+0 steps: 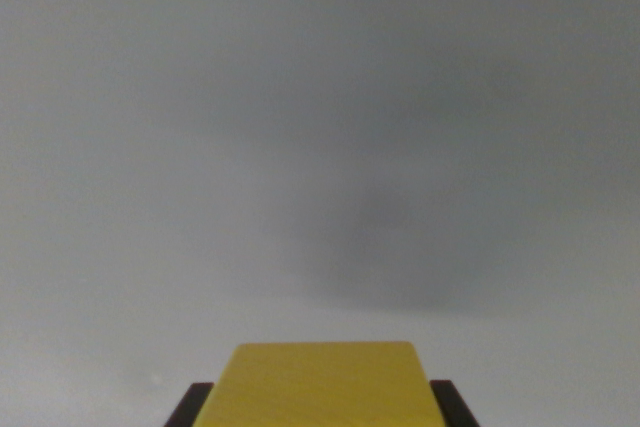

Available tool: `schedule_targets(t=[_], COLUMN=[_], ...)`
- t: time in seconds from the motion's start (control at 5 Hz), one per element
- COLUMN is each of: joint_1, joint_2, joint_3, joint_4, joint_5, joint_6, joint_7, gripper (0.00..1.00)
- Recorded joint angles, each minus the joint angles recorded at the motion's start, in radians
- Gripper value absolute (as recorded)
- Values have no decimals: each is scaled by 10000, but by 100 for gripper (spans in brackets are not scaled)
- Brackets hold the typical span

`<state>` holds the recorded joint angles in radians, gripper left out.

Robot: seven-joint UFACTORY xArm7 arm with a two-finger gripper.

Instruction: Pick yellow cube

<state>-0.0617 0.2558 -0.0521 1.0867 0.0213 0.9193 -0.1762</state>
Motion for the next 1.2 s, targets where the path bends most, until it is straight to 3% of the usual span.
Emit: schedule_targets(t=[0.2,0.4,0.6,0.8,1.0,1.2], joint_1=[0,3,3,7,7,11], joint_2=[0,-182,-182,-382,-382,-588], joint_3=[0,-4,-4,-8,-8,-12], joint_4=[0,240,240,504,504,776], joint_5=[0,-15,-15,-31,-31,-47], joint_6=[0,422,422,885,885,1362], joint_7=[0,11,11,23,23,35], gripper=[100,100,100,100,100,100])
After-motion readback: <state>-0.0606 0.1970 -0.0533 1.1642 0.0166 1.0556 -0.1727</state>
